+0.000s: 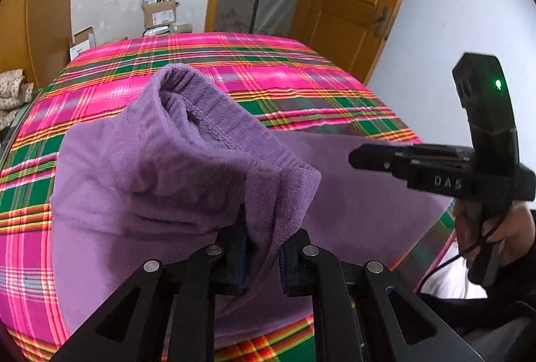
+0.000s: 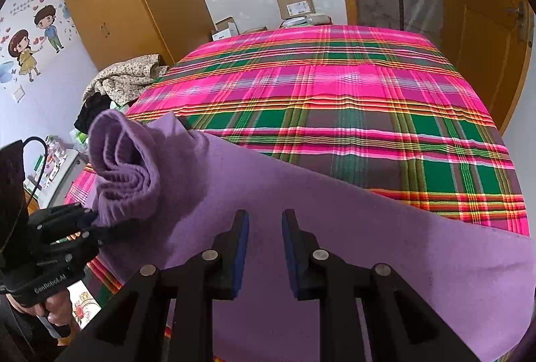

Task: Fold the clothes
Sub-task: 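Lay the lilac fabric down over the pants with the left tool and open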

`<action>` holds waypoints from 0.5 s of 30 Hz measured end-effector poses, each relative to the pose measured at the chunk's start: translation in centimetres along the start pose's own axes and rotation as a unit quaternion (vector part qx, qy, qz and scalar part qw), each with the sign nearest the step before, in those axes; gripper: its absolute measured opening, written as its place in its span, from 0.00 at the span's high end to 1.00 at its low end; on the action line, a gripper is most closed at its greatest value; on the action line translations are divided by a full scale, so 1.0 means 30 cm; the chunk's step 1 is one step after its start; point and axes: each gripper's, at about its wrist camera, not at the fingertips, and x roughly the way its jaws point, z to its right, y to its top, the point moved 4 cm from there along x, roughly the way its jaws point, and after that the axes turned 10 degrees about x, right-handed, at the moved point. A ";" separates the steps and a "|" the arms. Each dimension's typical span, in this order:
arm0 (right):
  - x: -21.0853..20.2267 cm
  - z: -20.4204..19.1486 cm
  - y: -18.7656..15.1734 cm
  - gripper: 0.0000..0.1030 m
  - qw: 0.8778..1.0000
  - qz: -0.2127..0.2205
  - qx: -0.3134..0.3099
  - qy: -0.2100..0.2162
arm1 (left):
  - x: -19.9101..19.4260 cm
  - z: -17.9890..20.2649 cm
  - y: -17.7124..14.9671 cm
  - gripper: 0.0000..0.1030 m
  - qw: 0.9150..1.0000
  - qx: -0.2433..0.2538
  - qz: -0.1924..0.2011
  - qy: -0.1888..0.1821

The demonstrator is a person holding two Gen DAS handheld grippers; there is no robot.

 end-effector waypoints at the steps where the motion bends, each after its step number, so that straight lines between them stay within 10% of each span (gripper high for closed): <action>1: -0.001 -0.001 0.001 0.79 1.000 0.000 0.000 0.002 | -0.006 0.004 -0.003 0.81 1.000 0.003 0.001 0.000; 6: -0.002 -0.014 0.006 0.70 1.000 0.002 0.004 0.025 | -0.048 0.030 -0.016 0.44 0.999 0.016 0.017 -0.030; 15: 0.014 -0.061 -0.004 0.64 0.996 -0.018 0.004 0.090 | -0.155 -0.096 -0.018 0.42 0.997 -0.043 0.063 0.003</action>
